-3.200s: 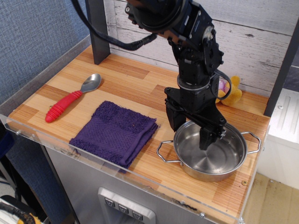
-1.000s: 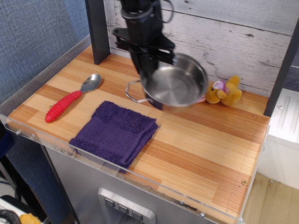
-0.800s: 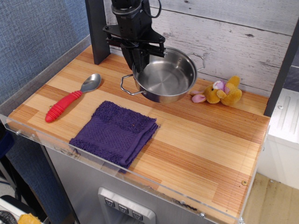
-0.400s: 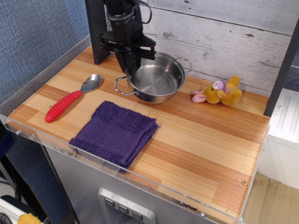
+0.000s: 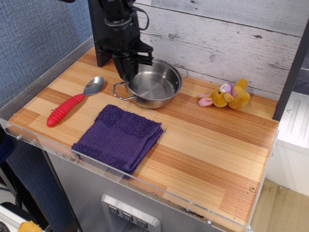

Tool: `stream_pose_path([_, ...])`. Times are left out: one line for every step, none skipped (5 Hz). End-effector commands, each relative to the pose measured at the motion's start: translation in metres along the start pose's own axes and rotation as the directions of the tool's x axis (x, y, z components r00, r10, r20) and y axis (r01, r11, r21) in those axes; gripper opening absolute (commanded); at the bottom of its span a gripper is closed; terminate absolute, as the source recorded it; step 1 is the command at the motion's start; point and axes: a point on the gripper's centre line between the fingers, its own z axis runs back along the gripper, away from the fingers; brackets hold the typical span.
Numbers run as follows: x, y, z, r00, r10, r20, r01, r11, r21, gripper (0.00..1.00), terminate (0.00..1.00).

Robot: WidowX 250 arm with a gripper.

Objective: Move the pot to the left of the stuffed animal.

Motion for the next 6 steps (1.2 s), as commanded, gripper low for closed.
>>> stream_pose_path([-0.001, 0.017, -0.002, 0.998, 0.065, 0.02, -0.065, 0.998, -0.014, 0.0, 0.0])
stream_pose_path([-0.005, 0.019, -0.008, 0.996, 0.087, -0.01, -0.087, 0.996, -0.024, 0.0, 0.0])
stream_pose_path([-0.008, 0.02, -0.009, 0.991, 0.137, -0.008, -0.137, 0.991, -0.002, 0.0, 0.0])
stream_pose_path([-0.008, 0.022, -0.008, 0.99, 0.136, -0.024, -0.136, 0.991, 0.004, 1.0, 0.0])
stream_pose_path([-0.007, 0.025, -0.003, 0.99, 0.143, -0.013, -0.143, 0.989, 0.027, 1.0, 0.0])
stream_pose_path([-0.005, 0.027, 0.002, 0.988, 0.155, -0.001, -0.155, 0.987, 0.032, 1.0, 0.0])
